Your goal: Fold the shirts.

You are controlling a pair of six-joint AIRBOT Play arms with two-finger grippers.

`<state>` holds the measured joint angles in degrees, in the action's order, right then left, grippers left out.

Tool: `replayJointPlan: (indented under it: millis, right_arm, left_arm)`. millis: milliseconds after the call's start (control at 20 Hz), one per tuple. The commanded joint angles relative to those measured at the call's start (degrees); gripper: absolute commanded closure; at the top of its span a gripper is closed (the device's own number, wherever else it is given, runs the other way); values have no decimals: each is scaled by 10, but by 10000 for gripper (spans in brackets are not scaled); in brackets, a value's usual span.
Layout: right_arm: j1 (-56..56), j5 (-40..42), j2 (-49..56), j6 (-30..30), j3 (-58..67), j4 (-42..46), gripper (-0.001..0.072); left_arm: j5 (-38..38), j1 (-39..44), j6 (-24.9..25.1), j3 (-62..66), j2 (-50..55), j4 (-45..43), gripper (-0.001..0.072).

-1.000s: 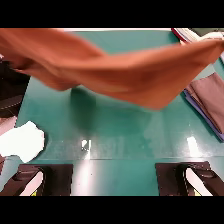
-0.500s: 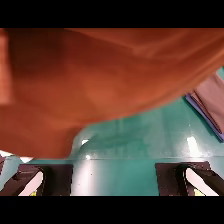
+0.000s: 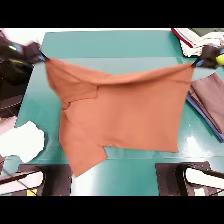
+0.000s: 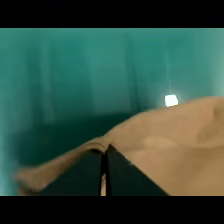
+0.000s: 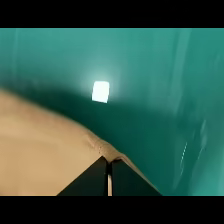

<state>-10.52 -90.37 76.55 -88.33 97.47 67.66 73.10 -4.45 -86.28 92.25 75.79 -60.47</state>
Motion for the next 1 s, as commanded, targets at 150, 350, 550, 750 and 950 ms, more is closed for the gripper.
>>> replayJointPlan:
  millis: [150,350,550,750,950]
  right_arm:
    - [0,69,184,28,-7,-7,697]
    - [0,45,230,40,74,-5,697]
    - [-1,-13,224,59,69,38,697]
    - [1,-13,214,59,-20,44,697]
    - [1,-9,212,59,-87,43,695]
  left_arm:
    - [-87,-1,44,-32,173,86,687]
    - [-89,-6,66,-29,181,86,686]
    - [24,-10,88,-28,181,19,686]
    - [60,-10,88,-68,181,-15,686]
    - [36,-9,88,-129,181,-17,686]
